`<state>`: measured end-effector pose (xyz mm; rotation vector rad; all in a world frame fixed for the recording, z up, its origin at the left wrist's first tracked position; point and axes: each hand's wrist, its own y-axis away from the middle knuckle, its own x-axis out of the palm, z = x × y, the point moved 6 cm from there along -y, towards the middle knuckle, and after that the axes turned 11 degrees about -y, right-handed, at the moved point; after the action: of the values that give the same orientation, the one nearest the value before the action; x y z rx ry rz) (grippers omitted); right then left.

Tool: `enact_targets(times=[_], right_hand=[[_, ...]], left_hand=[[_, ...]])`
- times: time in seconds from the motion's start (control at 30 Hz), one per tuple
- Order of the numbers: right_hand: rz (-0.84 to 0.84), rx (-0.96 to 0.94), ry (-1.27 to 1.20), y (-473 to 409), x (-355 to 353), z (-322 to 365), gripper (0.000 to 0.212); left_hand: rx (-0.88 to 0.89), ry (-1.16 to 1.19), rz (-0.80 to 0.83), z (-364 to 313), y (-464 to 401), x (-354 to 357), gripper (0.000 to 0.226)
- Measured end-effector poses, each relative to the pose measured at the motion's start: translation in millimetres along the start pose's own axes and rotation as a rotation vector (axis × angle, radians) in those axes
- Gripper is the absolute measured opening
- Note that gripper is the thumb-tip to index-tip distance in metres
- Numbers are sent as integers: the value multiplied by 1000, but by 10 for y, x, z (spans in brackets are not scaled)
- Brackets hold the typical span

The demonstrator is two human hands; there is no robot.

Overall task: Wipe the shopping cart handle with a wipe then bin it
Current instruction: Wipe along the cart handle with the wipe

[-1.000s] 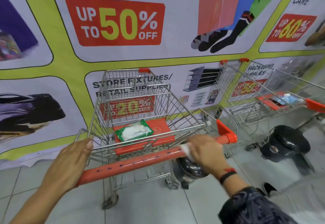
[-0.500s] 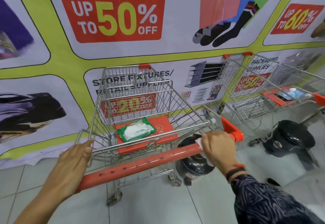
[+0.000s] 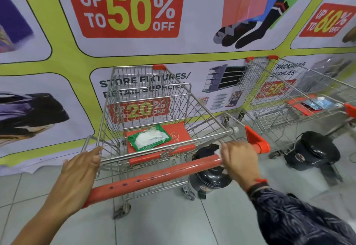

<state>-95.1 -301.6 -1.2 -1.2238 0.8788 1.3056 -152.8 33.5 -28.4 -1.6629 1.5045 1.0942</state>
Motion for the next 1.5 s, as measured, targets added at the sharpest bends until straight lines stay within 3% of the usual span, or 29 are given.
enact_targets(times=[0.1, 0.2, 0.27, 0.3, 0.33, 0.4, 0.43, 0.5, 0.53, 0.7, 0.83, 0.93, 1.0, 1.13, 1.23, 1.37, 1.5], right_hand=[[62, -209, -45, 181, 375, 1089, 49], [92, -333, -236, 290, 471, 1715, 43], [136, -398, -216, 197, 414, 1632, 44], [265, -387, -187, 132, 415, 1515, 43], [401, -339, -202, 85, 448, 1358, 43], [473, -169, -154, 33, 456, 888, 45], [399, -94, -95, 29, 369, 701, 41], [48, -134, 39, 99, 149, 643, 41], [-39, -151, -24, 134, 159, 785, 41], [21, -402, -150, 389, 583, 2416, 36], [92, -409, -12, 329, 545, 1932, 27], [68, -202, -38, 235, 357, 1309, 37], [76, -155, -69, 223, 355, 1449, 41], [10, -397, -116, 379, 539, 2388, 36], [67, -399, -22, 330, 543, 2181, 34], [42, -158, -11, 276, 382, 1497, 41], [45, -250, -12, 326, 472, 2115, 38]], left_hand=[[-2, 28, -21, -27, -8, -27, 101], [-13, -80, -27, 12, 2, -4, 57], [-21, -92, -29, 55, 1, -16, 45], [-21, -59, -28, 65, 2, -18, 45], [-21, -18, -31, 59, -3, -18, 45], [-42, 64, -43, 81, 7, -25, 47], [-55, 98, -44, 77, 6, -19, 49], [-76, 145, -52, 35, 9, -25, 51], [-85, 172, -62, 28, 22, -31, 51], [-120, 274, -40, 82, 30, -20, 60], [-145, 285, -5, 126, 50, -18, 66], [-151, 295, 1, 85, 49, -6, 69], [-129, 307, 5, 34, 39, 4, 69], [-85, 356, -13, 10, 21, 17, 56], [-98, 351, 3, 67, 14, 61, 63], [-111, 312, 3, 89, 23, 79, 72], [-89, 270, -2, 52, 12, 34, 63]])
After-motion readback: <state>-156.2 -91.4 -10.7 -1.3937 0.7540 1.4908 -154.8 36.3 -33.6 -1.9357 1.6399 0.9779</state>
